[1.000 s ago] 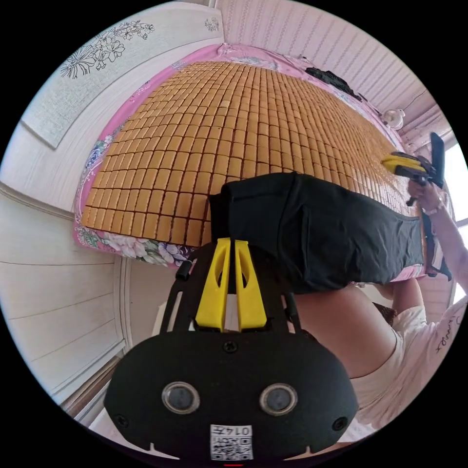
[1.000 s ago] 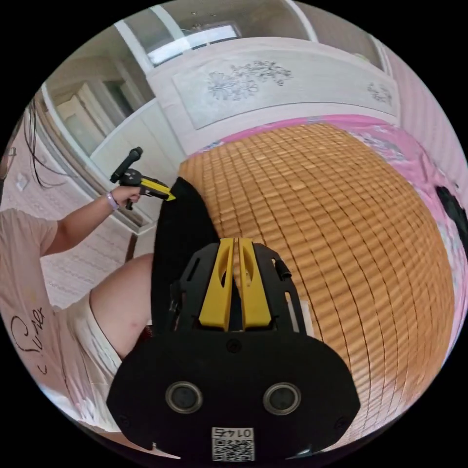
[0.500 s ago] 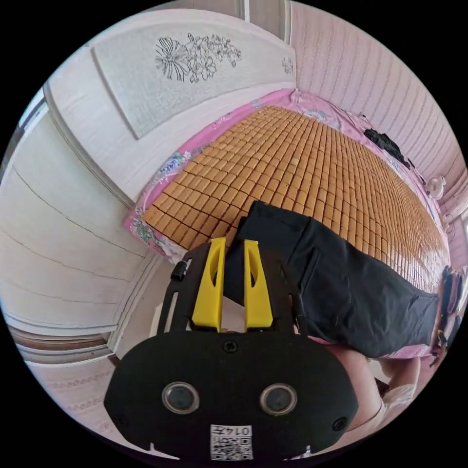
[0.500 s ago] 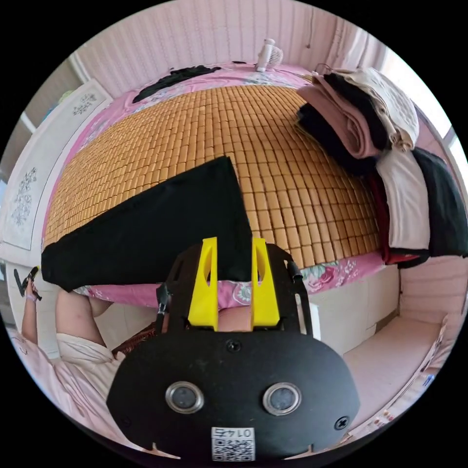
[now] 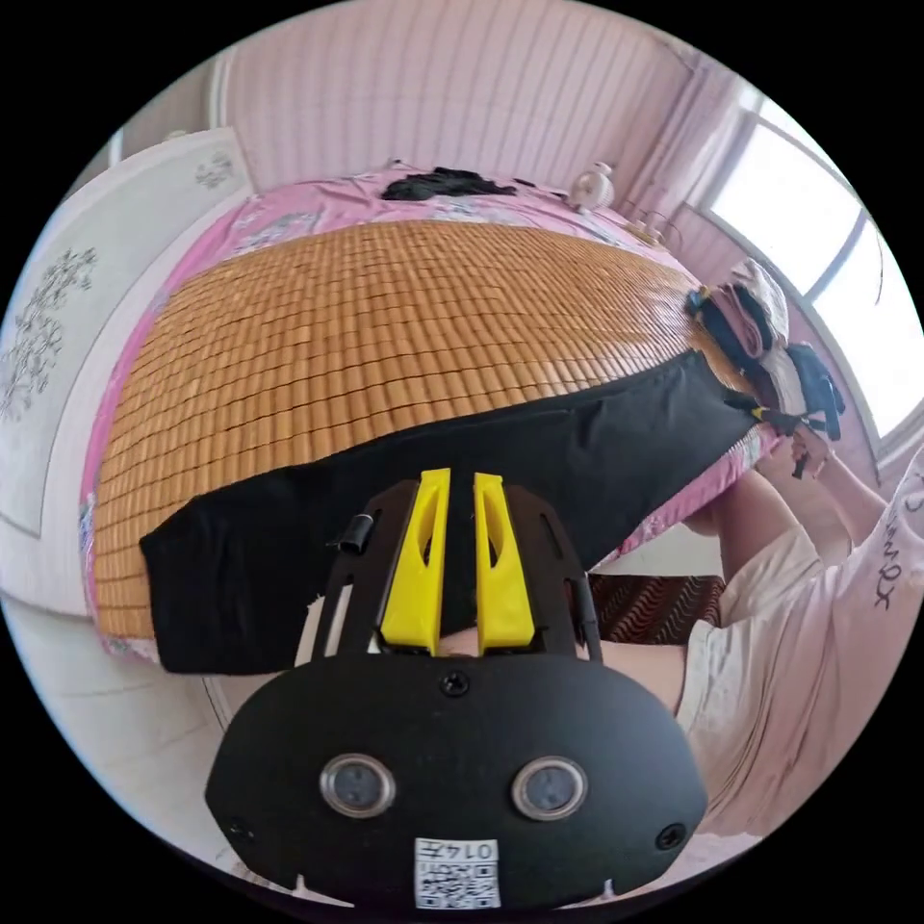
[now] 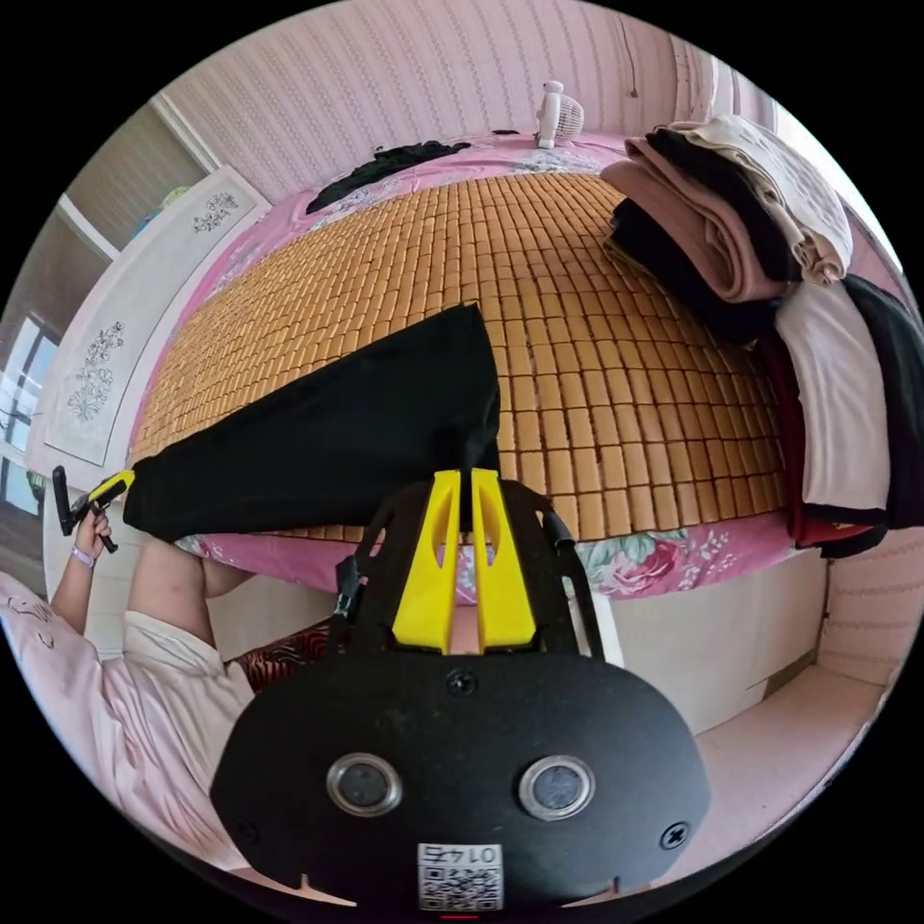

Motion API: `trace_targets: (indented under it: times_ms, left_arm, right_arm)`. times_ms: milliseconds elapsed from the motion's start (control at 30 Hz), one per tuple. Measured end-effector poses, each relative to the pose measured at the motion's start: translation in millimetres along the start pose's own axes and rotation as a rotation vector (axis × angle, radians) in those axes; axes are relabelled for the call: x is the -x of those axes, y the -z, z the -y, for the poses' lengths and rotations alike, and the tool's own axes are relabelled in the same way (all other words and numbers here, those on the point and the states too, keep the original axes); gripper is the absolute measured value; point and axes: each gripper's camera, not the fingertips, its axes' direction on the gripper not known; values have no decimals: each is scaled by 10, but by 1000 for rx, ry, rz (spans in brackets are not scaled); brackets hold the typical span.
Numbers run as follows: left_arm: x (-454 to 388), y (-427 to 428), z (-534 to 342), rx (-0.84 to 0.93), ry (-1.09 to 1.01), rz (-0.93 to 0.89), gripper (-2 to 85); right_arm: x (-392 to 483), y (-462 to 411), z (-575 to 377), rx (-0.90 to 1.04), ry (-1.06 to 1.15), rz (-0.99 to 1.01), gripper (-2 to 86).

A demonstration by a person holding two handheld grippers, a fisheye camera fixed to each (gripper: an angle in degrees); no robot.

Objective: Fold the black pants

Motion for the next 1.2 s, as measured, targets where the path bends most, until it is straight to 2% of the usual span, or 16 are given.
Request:
trace_targets:
  times_ms: [167,233,367,500,633,700,833,1033,1133,1200]
  left_arm:
    - [-889,-717,565,79,-221,-62,56]
    - [-1136,-891,731,72,-269,-84,59]
    - [-1550,-1298,1029,123,-368,-61,74]
    - [-1861,-1763,1207,225,-440,2,81]
    - [-2070,-1961,1251,244,-502,65,62]
    - [-2159,-2018,1268,261,-521,74,13]
    - [-2198,-2001,1279,261,-499,47,-3]
    - [-2030,-1722,1355,200,-380,-93,-6]
    - [-1885,-1827,1421,173,-311,-84,-3]
    - [-1760,-2131,1454,205,-233,-54,3]
  right_arm:
    - [-250,282,-255,52,-64,10,49]
    - [-269,436,-267,63,-112,-56,72]
    - [-192,851,0,-94,-142,-165,87]
    - [-26,822,521,-179,-133,-39,106]
    - [89,523,932,-66,-135,-63,63]
    - [195,671,912,-118,-51,-79,25]
    - [341,1164,877,-143,59,-81,3]
    - [623,1726,1116,-165,205,-61,3]
    - [597,1522,1416,-104,143,1,11]
    - [518,1307,1505,-16,45,-57,21]
